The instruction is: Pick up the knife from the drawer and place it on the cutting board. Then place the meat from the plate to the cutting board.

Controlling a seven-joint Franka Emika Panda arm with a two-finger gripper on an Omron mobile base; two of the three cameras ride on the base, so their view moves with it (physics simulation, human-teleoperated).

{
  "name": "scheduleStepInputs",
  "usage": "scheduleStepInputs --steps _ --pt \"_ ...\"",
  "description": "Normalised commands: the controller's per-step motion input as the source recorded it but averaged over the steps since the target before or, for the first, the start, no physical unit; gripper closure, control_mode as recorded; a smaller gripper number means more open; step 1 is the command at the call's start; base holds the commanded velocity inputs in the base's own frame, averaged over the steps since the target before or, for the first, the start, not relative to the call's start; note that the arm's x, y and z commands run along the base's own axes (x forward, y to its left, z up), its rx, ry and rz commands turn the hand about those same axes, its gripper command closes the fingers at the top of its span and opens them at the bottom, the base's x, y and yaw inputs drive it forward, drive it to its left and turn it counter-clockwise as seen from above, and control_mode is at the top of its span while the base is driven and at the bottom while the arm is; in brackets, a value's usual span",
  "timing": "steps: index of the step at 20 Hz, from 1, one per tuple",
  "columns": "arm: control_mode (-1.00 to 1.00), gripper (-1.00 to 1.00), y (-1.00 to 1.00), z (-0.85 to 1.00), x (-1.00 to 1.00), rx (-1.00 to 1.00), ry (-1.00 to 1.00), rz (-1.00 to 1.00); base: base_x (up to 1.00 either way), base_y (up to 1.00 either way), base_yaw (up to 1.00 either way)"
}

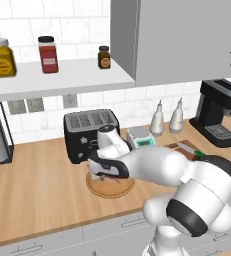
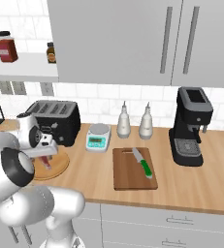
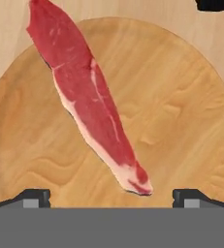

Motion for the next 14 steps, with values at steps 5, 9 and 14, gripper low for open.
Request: scheduleStepInputs --steps 5,9,14 --pt "-1.00 -1.00 0.00 -0.46 0.53 0.00 0.06 0.02 0.00 0.00 0.00" --pt "-1.00 -1.00 0.09 -0.57 0.06 0.00 0.06 0.03 0.00 0.00 0.00" --pt "-1.00 1.00 0.02 -0.34 0.00 0.00 0.01 0.00 0.00 0.00 0.00"
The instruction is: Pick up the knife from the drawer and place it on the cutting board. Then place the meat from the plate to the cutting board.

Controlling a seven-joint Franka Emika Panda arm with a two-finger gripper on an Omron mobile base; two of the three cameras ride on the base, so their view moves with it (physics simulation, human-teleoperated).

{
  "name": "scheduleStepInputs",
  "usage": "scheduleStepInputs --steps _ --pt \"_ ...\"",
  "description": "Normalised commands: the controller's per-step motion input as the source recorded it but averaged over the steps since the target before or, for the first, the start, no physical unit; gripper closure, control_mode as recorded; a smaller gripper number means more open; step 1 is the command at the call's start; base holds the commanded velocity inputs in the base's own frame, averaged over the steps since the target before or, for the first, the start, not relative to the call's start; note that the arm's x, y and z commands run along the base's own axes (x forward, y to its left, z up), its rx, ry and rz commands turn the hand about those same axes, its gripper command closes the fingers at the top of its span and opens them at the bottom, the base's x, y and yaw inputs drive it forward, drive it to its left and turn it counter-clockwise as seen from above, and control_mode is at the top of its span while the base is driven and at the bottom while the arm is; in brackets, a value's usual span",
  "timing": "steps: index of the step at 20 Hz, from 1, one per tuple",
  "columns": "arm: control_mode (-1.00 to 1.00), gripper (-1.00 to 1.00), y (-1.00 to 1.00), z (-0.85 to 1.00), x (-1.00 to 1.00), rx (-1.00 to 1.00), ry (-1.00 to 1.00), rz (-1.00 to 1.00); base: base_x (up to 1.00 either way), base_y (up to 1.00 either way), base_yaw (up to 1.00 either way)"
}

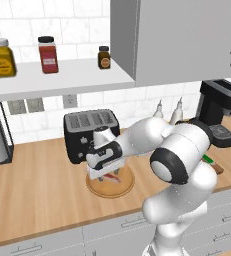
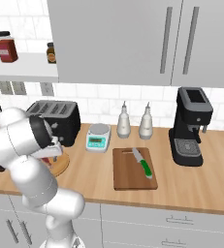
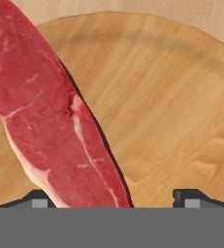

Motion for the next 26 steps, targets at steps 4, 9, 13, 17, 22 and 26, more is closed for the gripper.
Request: scheduleStepInputs --steps 4,9,13,17,22,26 --pt "-1.00 1.00 0.05 -0.25 0.00 0.00 0.00 0.00 0.00 0.00 0.00" --pt "-1.00 1.00 -0.09 0.02 -0.01 -0.01 -0.01 -0.01 0.00 0.00 0.00" --pt "-1.00 1.00 -0.55 0.24 0.00 -0.06 0.00 0.00 0.00 0.00 0.00" --pt "-1.00 1.00 -0.70 0.50 0.00 0.00 0.03 0.00 0.00 0.00 0.00" --pt "-1.00 1.00 -0.94 0.36 0.00 0.00 0.07 0.00 0.00 0.00 0.00" --pt "-1.00 1.00 -1.00 0.15 0.00 0.00 0.09 0.00 0.00 0.00 0.00"
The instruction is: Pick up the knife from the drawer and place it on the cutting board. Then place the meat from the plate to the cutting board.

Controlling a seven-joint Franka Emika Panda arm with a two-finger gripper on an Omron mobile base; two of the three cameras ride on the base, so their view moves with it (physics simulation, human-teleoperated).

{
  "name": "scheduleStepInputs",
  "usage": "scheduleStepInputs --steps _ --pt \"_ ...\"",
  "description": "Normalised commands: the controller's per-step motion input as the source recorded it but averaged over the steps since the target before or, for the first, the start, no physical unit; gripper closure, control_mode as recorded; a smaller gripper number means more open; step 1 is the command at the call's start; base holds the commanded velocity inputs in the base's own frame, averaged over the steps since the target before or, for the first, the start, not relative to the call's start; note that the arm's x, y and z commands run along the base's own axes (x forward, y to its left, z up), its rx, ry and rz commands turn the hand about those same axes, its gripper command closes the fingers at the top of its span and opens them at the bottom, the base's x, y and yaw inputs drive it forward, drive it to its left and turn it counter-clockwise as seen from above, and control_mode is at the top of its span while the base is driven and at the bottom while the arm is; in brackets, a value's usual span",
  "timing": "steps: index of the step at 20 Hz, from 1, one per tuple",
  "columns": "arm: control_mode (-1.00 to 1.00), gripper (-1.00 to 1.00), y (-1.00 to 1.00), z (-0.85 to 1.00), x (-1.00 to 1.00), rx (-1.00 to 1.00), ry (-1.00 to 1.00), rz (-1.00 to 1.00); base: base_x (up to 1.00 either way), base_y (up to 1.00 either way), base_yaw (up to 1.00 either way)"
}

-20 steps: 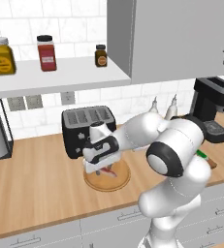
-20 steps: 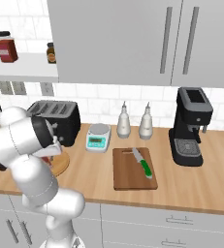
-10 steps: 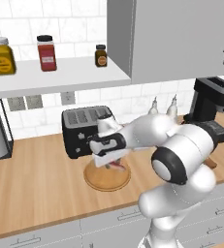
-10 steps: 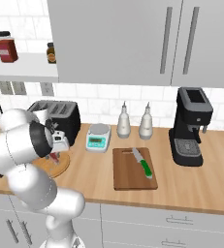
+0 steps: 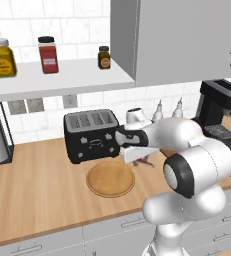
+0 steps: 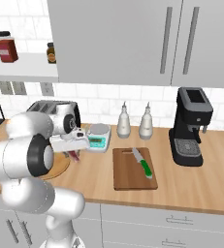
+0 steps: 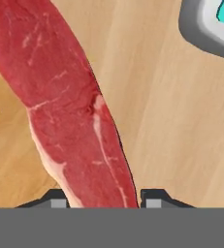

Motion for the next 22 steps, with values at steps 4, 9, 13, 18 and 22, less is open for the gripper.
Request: scheduleStepInputs --steps 4,9,13,18,22 --pt "-1.00 1.00 -1.00 0.13 0.00 0.00 0.02 -0.02 0.00 0.00 0.00" --pt "-1.00 1.00 -1.00 0.23 0.07 0.04 0.17 -0.08 0.00 0.00 0.00" --pt "-1.00 1.00 -0.97 -0.01 0.01 0.00 0.15 -0.16 0.00 0.00 0.00" --pt "-1.00 1.00 -0.98 -0.02 0.00 0.00 0.02 -0.24 0.00 0.00 0.00" --pt "-1.00 1.00 -0.75 -0.14 0.00 0.00 0.00 -0.25 0.00 0.00 0.00"
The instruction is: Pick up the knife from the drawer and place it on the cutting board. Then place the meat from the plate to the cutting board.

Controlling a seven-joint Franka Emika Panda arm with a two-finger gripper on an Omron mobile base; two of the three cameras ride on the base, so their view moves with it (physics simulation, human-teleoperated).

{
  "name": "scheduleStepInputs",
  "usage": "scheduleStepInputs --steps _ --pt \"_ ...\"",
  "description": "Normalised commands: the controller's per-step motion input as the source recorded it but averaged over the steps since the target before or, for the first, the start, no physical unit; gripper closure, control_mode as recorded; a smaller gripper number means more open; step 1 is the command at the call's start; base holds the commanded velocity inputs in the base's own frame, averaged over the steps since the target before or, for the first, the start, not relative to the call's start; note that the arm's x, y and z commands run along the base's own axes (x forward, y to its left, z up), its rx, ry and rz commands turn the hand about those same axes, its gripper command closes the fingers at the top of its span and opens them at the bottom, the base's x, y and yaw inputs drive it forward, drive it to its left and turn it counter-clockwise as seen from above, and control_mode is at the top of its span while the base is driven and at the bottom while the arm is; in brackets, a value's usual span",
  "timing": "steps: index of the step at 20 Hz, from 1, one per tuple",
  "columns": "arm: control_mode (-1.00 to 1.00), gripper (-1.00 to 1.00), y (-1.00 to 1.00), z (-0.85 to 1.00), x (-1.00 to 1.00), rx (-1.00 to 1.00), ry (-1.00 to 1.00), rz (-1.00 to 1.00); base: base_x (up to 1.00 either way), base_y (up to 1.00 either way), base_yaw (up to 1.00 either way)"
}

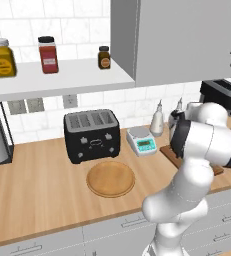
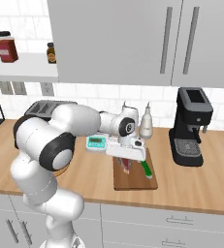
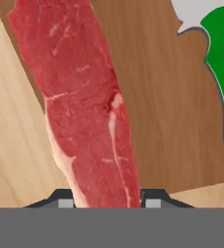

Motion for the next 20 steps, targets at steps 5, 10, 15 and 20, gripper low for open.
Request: scheduleStepInputs --steps 5,10,15,20 --pt "-1.00 1.00 -0.14 -0.24 0.00 0.00 0.00 -0.14 0.00 0.00 0.00" --pt "-1.00 -1.00 0.02 -0.12 0.06 0.00 -0.01 0.00 0.00 0.00 0.00" --pt "-1.00 -1.00 0.00 0.00 0.01 0.00 -0.01 0.00 0.00 0.00 0.00" --pt "-1.00 -1.00 0.09 0.00 0.00 0.00 0.00 0.00 0.00 0.00 0.00"
